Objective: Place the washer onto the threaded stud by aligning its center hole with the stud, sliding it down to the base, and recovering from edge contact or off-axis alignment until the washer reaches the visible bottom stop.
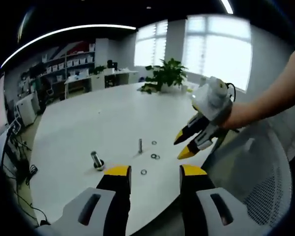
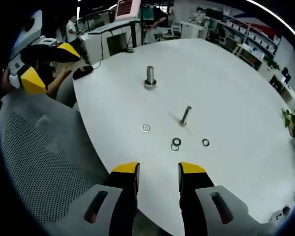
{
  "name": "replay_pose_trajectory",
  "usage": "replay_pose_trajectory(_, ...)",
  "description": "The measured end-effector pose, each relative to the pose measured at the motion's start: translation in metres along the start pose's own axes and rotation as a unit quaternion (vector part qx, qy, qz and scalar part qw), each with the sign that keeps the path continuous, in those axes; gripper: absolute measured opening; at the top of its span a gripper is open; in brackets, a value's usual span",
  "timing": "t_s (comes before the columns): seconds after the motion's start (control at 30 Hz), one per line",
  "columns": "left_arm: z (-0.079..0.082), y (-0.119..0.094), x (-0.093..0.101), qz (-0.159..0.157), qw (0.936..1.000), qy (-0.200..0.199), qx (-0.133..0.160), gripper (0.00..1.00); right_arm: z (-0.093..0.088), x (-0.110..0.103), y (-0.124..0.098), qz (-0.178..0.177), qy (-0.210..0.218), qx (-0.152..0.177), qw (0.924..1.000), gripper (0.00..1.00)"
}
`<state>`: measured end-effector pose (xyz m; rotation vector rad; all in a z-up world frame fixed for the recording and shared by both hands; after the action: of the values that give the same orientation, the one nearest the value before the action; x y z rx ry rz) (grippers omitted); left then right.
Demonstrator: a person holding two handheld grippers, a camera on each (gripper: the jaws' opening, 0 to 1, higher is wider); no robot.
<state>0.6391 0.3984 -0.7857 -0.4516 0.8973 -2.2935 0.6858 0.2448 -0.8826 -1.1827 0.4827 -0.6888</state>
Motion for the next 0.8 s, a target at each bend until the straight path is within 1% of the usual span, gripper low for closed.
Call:
replay_pose_trajectory(0.1, 0.0, -0.001, -0.002, 0.003, 1.0, -0.002, 0.001, 0.37, 0.01, 0.002, 0.009, 0.009, 0.01, -0.002, 0.9999, 0.34)
replay_pose_trajectory(0.13, -0.001, -0.002, -0.004, 0.01, 0.9999, -0.007, 0.005, 0.37, 0.013, 0.001, 0.012, 0.012, 0.01, -0.006, 0.9999, 0.34)
replay_pose_trajectory(0.17, -0.002, -0.004, -0.007, 0.015, 0.9997, -0.017, 0.006, 0.38, 0.019, 0.0, 0.015, 0.016, 0.007, -0.013, 0.9998, 0.34)
replay_pose_trajectory(0.23, -0.008, -0.003, -0.013, 0.017, 0.999, -0.041, -0.004, 0.38, 0.028, -0.003, 0.017, 0.019, -0.006, -0.009, 0.9998, 0.34)
replay_pose_trajectory(0.3, -0.008, -0.002, -0.016, 0.017, 0.999, -0.042, -0.006, 0.38, 0.035, -0.009, 0.02, 0.027, -0.02, -0.015, 0.9993, 0.34)
replay_pose_trajectory(0.4, -0.005, -0.002, -0.013, 0.013, 0.9991, -0.042, -0.002, 0.38, 0.039, -0.012, 0.027, 0.03, -0.038, -0.026, 0.9985, 0.33)
replay_pose_trajectory(0.43, -0.005, 0.0, -0.009, 0.011, 0.9994, -0.032, -0.006, 0.38, 0.041, -0.012, 0.031, 0.031, -0.039, -0.028, 0.9984, 0.33)
replay_pose_trajectory(0.5, -0.007, 0.001, -0.006, 0.013, 0.9997, -0.018, -0.013, 0.38, 0.045, -0.015, 0.038, 0.048, -0.025, -0.029, 0.9981, 0.33)
replay_pose_trajectory(0.53, -0.006, 0.001, -0.006, 0.013, 0.9997, -0.017, -0.012, 0.38, 0.049, -0.019, 0.041, 0.063, -0.004, -0.024, 0.9977, 0.33)
replay_pose_trajectory(0.57, -0.006, 0.001, -0.007, 0.013, 0.9997, -0.018, -0.012, 0.38, 0.051, -0.019, 0.043, 0.065, -0.001, -0.022, 0.9976, 0.33)
replay_pose_trajectory(0.63, -0.005, 0.001, -0.01, 0.01, 0.9995, -0.028, -0.01, 0.38, 0.055, -0.02, 0.048, 0.063, -0.006, -0.028, 0.9976, 0.32)
replay_pose_trajectory(0.73, -0.007, 0.0, -0.012, 0.011, 0.9991, -0.039, -0.01, 0.38, 0.056, -0.021, 0.057, 0.056, -0.037, -0.05, 0.9965, 0.32)
replay_pose_trajectory(0.8, -0.007, 0.0, -0.012, 0.012, 0.9991, -0.039, -0.011, 0.38, 0.058, -0.024, 0.06, 0.058, -0.037, -0.052, 0.9963, 0.31)
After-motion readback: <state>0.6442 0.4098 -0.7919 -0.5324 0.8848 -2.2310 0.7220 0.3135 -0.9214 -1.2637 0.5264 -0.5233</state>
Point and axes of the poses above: the point that each gripper's makers call its tool centre point, and the gripper's own axes: y roughly forward along the fingers, x roughly to its right, z roughly out of its top, the point moved 3 cm from there along -y, roughly backward along the fingers, and after that the axes turned 14 degrees about -x, right-handed, at the moved point
